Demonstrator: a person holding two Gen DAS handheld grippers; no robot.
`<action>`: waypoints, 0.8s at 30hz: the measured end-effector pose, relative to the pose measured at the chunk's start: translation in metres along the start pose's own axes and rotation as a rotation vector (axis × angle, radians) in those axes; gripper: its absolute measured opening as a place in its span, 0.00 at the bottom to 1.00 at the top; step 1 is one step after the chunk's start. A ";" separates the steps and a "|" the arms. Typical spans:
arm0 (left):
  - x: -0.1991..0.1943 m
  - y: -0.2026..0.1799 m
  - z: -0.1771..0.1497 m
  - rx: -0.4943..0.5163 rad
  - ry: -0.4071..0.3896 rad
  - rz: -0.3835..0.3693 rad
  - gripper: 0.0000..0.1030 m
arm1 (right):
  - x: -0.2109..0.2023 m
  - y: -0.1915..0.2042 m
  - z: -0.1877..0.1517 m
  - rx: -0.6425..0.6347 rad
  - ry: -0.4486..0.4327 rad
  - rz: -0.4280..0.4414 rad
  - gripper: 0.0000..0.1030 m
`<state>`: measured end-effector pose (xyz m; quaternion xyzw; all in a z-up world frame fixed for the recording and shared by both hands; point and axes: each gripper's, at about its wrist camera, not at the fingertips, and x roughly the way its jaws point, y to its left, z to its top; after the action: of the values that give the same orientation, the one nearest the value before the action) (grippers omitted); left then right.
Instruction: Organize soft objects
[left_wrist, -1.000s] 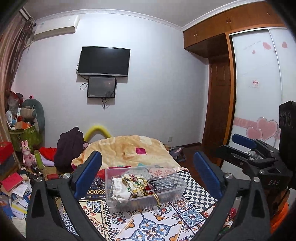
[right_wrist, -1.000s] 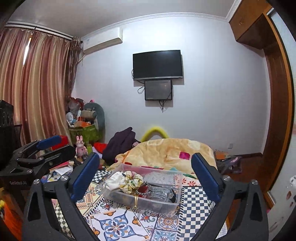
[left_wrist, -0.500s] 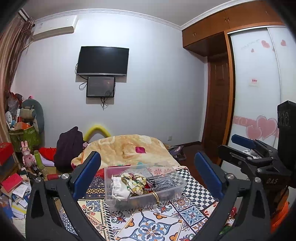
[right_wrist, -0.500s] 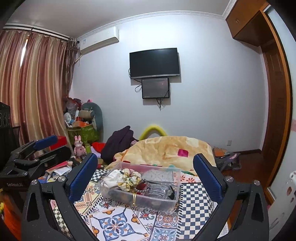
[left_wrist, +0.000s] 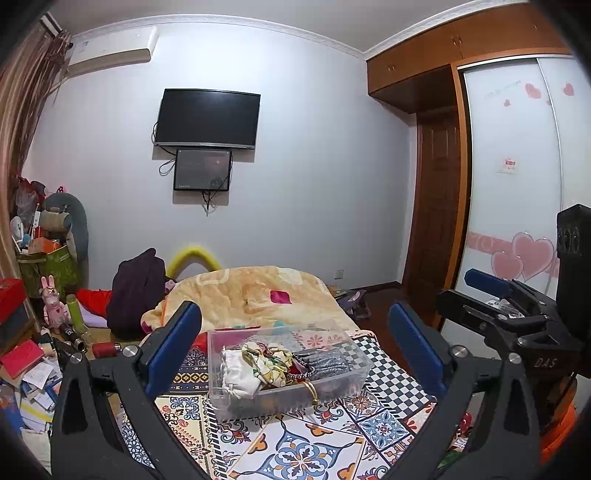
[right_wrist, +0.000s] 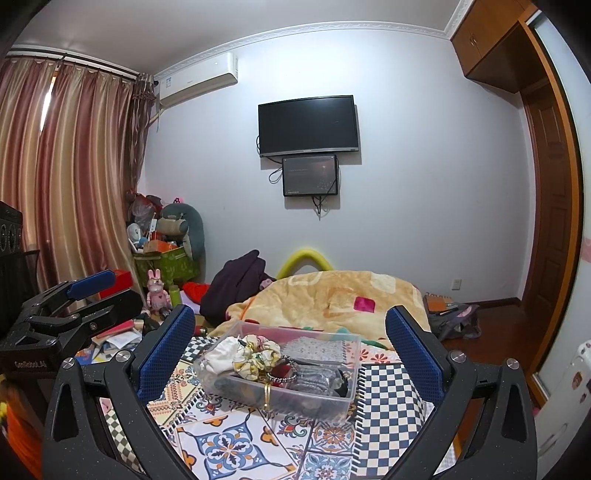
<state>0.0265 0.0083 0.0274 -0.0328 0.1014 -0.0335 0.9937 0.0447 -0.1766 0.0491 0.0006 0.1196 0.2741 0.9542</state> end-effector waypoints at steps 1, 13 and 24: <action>0.000 0.000 0.000 -0.001 0.000 0.000 1.00 | 0.000 0.000 0.000 0.000 0.001 0.001 1.00; 0.002 -0.003 -0.003 0.008 0.003 0.000 1.00 | -0.001 0.000 -0.001 -0.004 -0.002 -0.002 1.00; 0.001 -0.006 -0.002 0.011 -0.003 -0.010 1.00 | 0.000 -0.004 -0.003 -0.007 0.002 -0.002 1.00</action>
<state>0.0268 0.0019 0.0261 -0.0278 0.0997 -0.0392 0.9939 0.0462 -0.1802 0.0460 -0.0033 0.1196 0.2736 0.9544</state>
